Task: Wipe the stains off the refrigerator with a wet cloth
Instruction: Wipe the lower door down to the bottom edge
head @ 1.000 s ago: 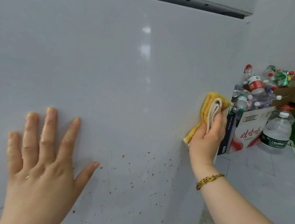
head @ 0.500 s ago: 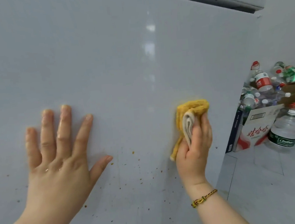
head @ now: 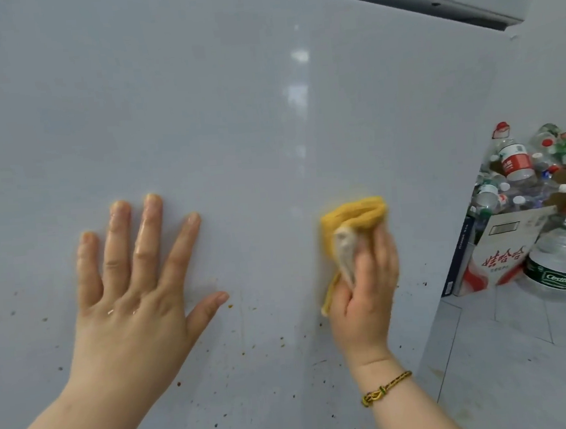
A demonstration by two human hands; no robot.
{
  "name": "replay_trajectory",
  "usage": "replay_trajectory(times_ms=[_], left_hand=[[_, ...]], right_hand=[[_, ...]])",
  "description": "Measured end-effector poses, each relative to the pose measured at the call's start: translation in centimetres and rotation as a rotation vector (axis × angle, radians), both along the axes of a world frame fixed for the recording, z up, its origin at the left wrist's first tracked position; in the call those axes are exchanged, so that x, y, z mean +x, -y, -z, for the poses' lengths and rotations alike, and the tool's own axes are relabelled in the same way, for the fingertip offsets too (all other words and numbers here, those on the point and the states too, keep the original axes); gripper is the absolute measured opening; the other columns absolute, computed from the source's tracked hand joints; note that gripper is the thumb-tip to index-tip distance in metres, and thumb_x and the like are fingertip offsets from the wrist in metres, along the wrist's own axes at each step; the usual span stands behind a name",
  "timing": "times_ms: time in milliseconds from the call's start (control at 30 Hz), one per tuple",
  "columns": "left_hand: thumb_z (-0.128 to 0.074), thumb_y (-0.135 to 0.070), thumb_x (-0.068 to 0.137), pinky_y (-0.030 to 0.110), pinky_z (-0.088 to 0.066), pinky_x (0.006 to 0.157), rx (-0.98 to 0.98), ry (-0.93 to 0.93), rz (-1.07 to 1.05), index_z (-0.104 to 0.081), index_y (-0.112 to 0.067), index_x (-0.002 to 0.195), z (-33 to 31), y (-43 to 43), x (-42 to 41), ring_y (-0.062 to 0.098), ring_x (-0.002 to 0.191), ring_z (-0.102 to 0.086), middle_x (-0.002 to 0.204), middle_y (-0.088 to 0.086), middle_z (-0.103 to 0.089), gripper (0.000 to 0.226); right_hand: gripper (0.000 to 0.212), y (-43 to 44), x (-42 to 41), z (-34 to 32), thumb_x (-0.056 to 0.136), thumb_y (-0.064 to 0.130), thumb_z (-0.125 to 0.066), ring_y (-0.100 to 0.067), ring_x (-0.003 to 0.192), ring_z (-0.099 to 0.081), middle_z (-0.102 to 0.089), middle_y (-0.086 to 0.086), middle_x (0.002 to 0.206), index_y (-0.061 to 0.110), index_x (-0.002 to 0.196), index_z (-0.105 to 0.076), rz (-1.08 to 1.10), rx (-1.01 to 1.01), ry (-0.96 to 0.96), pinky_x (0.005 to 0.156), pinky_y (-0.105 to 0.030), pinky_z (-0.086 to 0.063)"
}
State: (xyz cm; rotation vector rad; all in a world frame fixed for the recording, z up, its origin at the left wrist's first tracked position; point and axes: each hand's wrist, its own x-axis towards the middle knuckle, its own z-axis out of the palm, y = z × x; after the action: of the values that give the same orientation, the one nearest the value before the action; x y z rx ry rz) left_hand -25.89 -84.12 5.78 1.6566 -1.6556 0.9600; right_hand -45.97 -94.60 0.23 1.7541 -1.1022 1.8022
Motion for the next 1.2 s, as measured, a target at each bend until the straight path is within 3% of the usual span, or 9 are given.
replay_trajectory(times_ms=[100, 267, 367, 467, 633, 700, 833, 933, 1200], left_hand=[[-0.015, -0.065, 0.086, 0.037, 0.009, 0.114, -0.011, -0.036, -0.006, -0.027, -0.013, 0.138, 0.0, 0.0, -0.5, 0.019, 0.142, 0.013, 0.146, 0.015, -0.015, 0.074], [-0.023, -0.057, 0.089, 0.037, 0.005, 0.115, -0.113, 0.005, 0.062, -0.033, -0.017, 0.136, 0.9, 0.0, -1.6, 0.013, 0.143, 0.007, 0.147, 0.013, -0.016, 0.063], [-0.025, -0.052, 0.093, 0.042, -0.003, 0.115, -0.133, 0.182, 0.141, -0.027, -0.020, 0.139, 2.5, 0.7, -2.3, 0.016, 0.143, 0.002, 0.156, 0.005, -0.003, 0.055], [-0.019, -0.050, 0.095, 0.043, -0.004, 0.115, -0.096, 0.240, 0.156, -0.032, -0.019, 0.138, 3.7, 1.6, -3.2, 0.018, 0.143, 0.004, 0.154, 0.008, -0.009, 0.055], [-0.033, -0.050, 0.087, 0.048, -0.005, 0.114, -0.136, 0.317, 0.093, -0.034, -0.021, 0.136, 4.8, 2.6, -3.5, 0.023, 0.143, 0.002, 0.156, 0.000, 0.005, 0.057], [-0.039, -0.050, 0.083, 0.050, -0.006, 0.113, -0.158, 0.336, 0.076, -0.034, -0.020, 0.137, 4.9, 2.7, -3.5, 0.025, 0.143, 0.001, 0.155, 0.001, 0.005, 0.062], [-0.042, -0.051, 0.082, 0.052, -0.008, 0.112, -0.191, 0.361, 0.045, -0.033, -0.019, 0.138, 5.3, 2.9, -3.7, 0.027, 0.143, -0.001, 0.156, 0.007, -0.004, 0.065], [-0.042, -0.051, 0.081, 0.051, -0.007, 0.112, -0.194, 0.353, 0.045, -0.033, -0.020, 0.138, 5.3, 3.0, -3.6, 0.026, 0.143, -0.001, 0.155, 0.008, -0.006, 0.065], [-0.042, -0.052, 0.082, 0.052, -0.006, 0.112, -0.225, 0.351, 0.061, -0.033, -0.018, 0.139, 5.5, 3.4, -3.6, 0.028, 0.143, -0.001, 0.155, 0.004, 0.003, 0.067]], right_hand=[[0.051, -1.7, 4.0, -1.0, 0.085, 0.013, -0.031, -0.029, 0.133, -0.017, -0.022, -0.011, 0.149, 0.015, 0.136, -0.024, -0.027, 0.173, 0.462, 0.111, -0.028, -0.010], [0.043, -2.5, 3.5, 2.6, 0.098, 0.021, -0.019, -0.023, 0.143, -0.001, 0.004, 0.004, 0.156, 0.024, 0.141, -0.017, -0.040, -0.037, -0.313, 0.113, -0.040, -0.015], [0.044, -0.4, -0.8, 2.9, 0.098, 0.023, -0.019, -0.020, 0.143, -0.001, 0.004, 0.008, 0.156, 0.026, 0.142, -0.017, -0.008, -0.097, -0.422, 0.114, -0.039, -0.016], [0.053, 1.1, -4.4, 2.7, 0.095, 0.021, -0.024, -0.020, 0.142, -0.005, -0.003, 0.007, 0.155, 0.030, 0.145, -0.009, 0.026, 0.040, -0.220, 0.117, -0.030, -0.008], [0.058, 0.9, -5.4, 2.1, 0.091, 0.003, -0.034, -0.028, 0.141, -0.011, -0.009, -0.007, 0.155, 0.012, 0.145, -0.014, 0.008, 0.498, 0.688, 0.114, -0.030, -0.008], [0.058, 0.6, -4.6, 1.2, 0.092, -0.005, -0.033, -0.025, 0.142, -0.008, -0.005, -0.009, 0.155, 0.007, 0.145, -0.014, 0.020, 0.548, 0.751, 0.113, -0.026, -0.004], [0.056, 1.0, -4.7, -2.0, 0.084, 0.001, -0.034, -0.018, 0.134, -0.012, -0.016, -0.016, 0.151, 0.000, 0.140, -0.028, 0.013, 0.297, 0.436, 0.107, -0.007, 0.004], [0.056, 2.3, -6.1, -3.4, 0.085, 0.005, -0.036, -0.021, 0.135, -0.016, -0.020, -0.015, 0.151, 0.000, 0.140, -0.029, -0.009, 0.241, 0.364, 0.112, -0.028, -0.010], [0.051, 2.6, -8.2, 6.6, 0.095, 0.005, -0.034, -0.030, 0.124, -0.045, -0.039, -0.008, 0.142, 0.022, 0.143, -0.026, -0.123, 0.723, 1.195, 0.105, -0.048, -0.036]])
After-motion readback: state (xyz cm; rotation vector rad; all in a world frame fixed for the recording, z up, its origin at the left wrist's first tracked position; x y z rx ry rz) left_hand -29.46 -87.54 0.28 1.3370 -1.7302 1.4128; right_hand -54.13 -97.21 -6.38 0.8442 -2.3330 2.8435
